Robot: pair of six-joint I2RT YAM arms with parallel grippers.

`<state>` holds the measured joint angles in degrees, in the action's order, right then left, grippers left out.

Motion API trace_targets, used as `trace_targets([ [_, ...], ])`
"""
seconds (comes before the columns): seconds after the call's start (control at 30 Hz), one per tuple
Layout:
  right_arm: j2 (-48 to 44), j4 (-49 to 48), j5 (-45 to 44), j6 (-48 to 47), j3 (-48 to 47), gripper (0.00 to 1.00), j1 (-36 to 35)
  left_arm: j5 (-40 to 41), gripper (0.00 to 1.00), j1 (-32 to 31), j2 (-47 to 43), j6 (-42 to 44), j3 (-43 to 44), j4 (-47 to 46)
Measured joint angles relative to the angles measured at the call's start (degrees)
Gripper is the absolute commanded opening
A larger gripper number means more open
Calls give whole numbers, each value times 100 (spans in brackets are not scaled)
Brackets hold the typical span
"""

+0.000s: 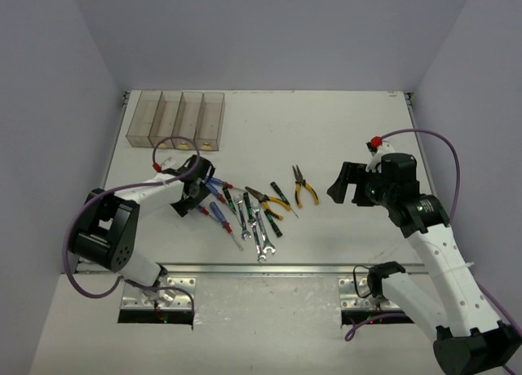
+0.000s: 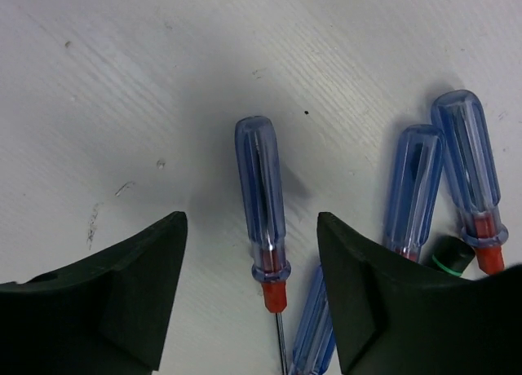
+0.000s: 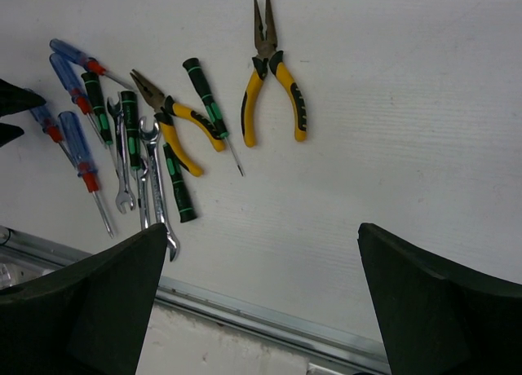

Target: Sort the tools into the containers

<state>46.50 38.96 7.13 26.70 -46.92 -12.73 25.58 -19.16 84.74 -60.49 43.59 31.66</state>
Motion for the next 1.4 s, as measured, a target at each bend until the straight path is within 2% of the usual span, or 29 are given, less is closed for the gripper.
trace_targets([
  [0.03,-4,0,14,-3,11,99,0,0,44,0,124,-6,38,-38],
  [0.13,-13,-3,52,-20,27,99,0,5,30,0,440,-19,96,-87],
  [0.23,-30,-28,63,-39,33,99,0,37,4,0,533,-17,140,-105],
  [0.27,-33,-44,69,-45,33,99,0,36,1,0,537,-12,147,-107],
  [0.57,-33,-142,125,-81,35,99,0,186,0,0,256,408,607,477],
  [0.63,-37,-162,159,-83,37,99,0,329,5,0,-143,809,966,586],
  [0.67,-43,-175,193,-83,37,99,0,361,16,11,-336,1089,1149,529],
  [0.7,-53,-195,221,-83,40,99,0,370,22,35,-528,1387,1325,378],
  [0.73,-67,-216,253,-82,43,99,0,355,23,75,-724,1717,1488,139],
  [0.8,-124,-291,341,-82,64,99,0,263,19,245,-1039,2345,1721,-507],
  [0.9,-249,-362,457,-83,121,99,0,230,7,640,-1065,2945,2068,-1168],
  [0.93,-297,-381,498,-81,143,99,0,232,1,865,-855,3298,2400,-1430],
  [0.97,-336,-384,524,-83,156,99,0,230,0,1005,-564,3582,2731,-1664],
  [1.13,-529,-421,599,-84,221,99,-13,437,0,1342,1134,5299,4321,-2843],
  [1.27,-609,-413,442,-124,230,99,-172,174,0,1553,2217,6773,4918,-3786],
  [1.4,-731,-409,308,-145,230,99,-334,-290,0,1950,3244,7547,5580,-3838],
])
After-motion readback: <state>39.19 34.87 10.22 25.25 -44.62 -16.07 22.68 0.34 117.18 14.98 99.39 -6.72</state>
